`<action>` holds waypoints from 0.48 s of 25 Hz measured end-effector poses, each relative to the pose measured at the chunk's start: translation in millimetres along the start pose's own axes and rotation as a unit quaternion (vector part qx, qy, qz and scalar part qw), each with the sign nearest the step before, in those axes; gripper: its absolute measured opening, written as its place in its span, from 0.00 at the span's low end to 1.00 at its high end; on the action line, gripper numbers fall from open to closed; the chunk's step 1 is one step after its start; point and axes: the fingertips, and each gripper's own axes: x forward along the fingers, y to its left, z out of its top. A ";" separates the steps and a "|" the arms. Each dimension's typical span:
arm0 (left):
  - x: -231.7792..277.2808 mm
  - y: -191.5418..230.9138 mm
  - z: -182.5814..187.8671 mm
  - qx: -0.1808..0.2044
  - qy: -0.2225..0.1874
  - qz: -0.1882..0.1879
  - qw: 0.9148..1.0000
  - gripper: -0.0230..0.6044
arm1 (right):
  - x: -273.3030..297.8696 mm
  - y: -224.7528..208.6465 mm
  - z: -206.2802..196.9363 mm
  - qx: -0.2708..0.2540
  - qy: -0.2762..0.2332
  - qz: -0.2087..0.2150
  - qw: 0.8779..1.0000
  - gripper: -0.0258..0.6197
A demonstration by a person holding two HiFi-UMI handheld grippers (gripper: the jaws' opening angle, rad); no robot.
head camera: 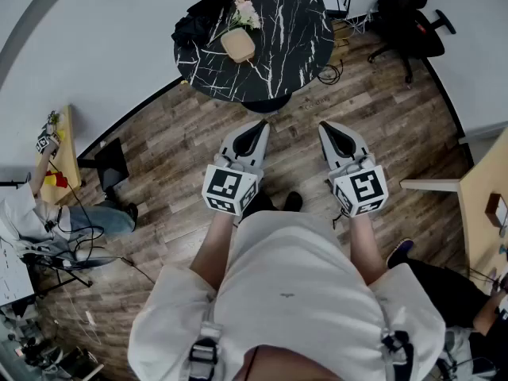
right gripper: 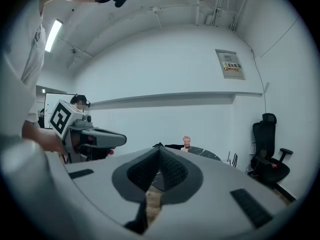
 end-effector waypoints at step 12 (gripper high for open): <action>-2.2 -25.1 -13.1 -0.002 0.009 -0.006 1.000 0.05 | -23.0 2.7 -6.3 -0.028 0.004 -0.004 1.000 0.04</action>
